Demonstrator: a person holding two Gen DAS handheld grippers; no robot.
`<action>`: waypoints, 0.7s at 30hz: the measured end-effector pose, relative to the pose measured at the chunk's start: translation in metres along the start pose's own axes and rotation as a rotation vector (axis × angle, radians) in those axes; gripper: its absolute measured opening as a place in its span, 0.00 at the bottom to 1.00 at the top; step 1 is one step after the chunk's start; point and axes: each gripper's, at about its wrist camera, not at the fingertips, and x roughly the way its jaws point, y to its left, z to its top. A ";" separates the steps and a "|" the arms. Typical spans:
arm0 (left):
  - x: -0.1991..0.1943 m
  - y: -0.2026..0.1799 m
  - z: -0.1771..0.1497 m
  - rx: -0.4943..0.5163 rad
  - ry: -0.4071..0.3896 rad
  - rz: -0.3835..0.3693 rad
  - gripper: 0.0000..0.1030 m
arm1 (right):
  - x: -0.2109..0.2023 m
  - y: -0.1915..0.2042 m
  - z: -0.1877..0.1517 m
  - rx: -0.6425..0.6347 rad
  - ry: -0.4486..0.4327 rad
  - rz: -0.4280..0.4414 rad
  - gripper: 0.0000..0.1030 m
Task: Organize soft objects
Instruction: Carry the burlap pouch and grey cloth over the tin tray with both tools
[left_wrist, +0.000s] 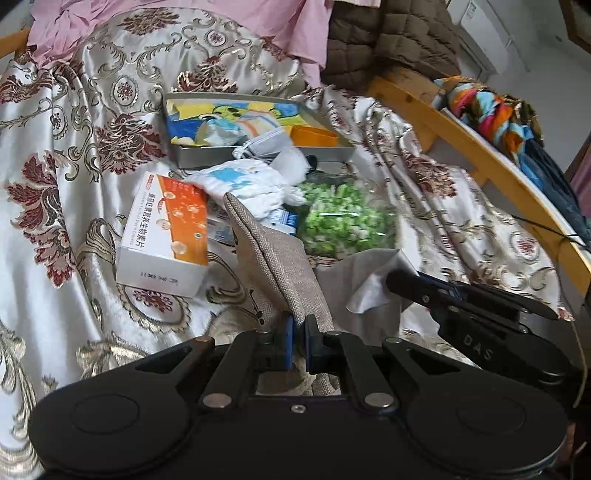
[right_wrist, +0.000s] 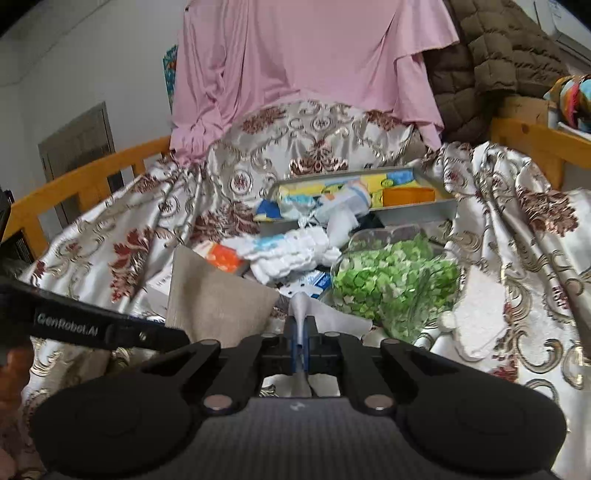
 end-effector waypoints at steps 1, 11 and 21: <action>-0.006 -0.003 -0.002 0.001 -0.006 -0.001 0.05 | -0.005 0.001 0.000 0.003 -0.008 0.000 0.03; -0.038 -0.017 0.018 0.005 -0.076 -0.008 0.05 | -0.040 0.002 0.007 0.007 -0.090 0.014 0.03; -0.024 0.009 0.111 0.011 -0.179 0.039 0.05 | -0.007 -0.010 0.065 -0.010 -0.110 0.033 0.03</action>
